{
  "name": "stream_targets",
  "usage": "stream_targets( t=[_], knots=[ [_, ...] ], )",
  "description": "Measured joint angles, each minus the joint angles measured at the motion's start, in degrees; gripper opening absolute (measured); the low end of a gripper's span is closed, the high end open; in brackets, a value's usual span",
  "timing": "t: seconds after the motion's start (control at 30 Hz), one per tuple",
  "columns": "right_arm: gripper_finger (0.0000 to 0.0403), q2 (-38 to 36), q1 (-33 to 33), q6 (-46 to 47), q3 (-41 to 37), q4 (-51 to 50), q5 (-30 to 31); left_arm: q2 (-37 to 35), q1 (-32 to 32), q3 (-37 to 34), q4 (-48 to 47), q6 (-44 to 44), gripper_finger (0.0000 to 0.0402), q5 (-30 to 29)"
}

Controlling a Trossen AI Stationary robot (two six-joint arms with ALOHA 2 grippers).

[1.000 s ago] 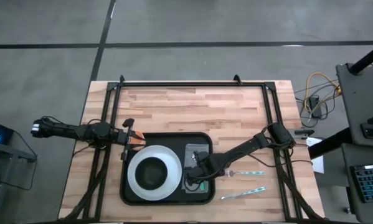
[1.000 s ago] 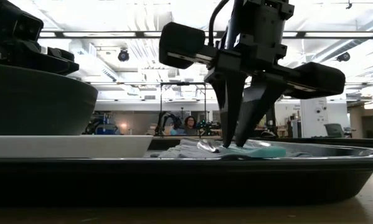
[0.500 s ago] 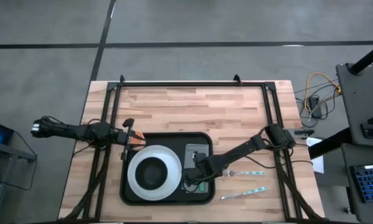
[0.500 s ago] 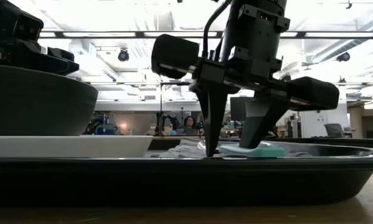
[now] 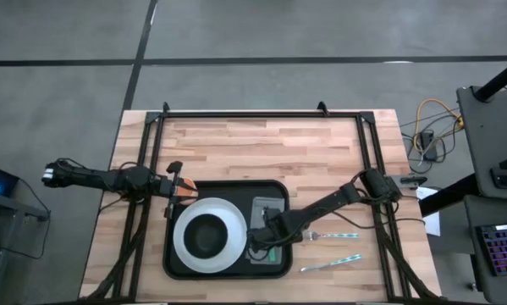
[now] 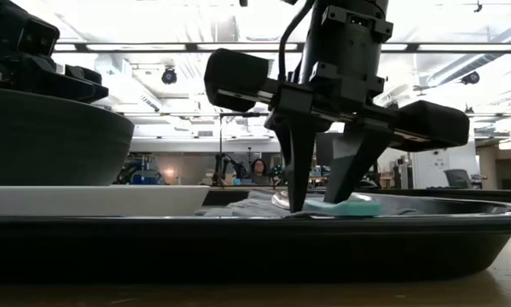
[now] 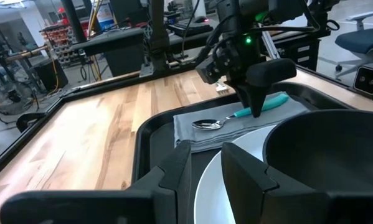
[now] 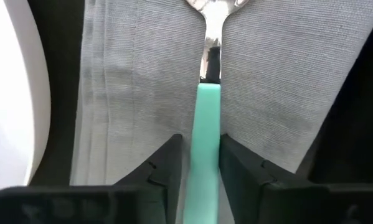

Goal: Set up tray
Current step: Put the green spoon on the gray napkin on the black tray

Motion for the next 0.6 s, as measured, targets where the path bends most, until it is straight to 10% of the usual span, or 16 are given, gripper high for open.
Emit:
stream_targets(
  t=[0.6],
  knots=[
    [0.0051,-0.7,0.1,1.8,0.0,-0.3,0.5,0.0,0.0,0.0,0.0,0.0,0.0071,0.0]
  ],
)
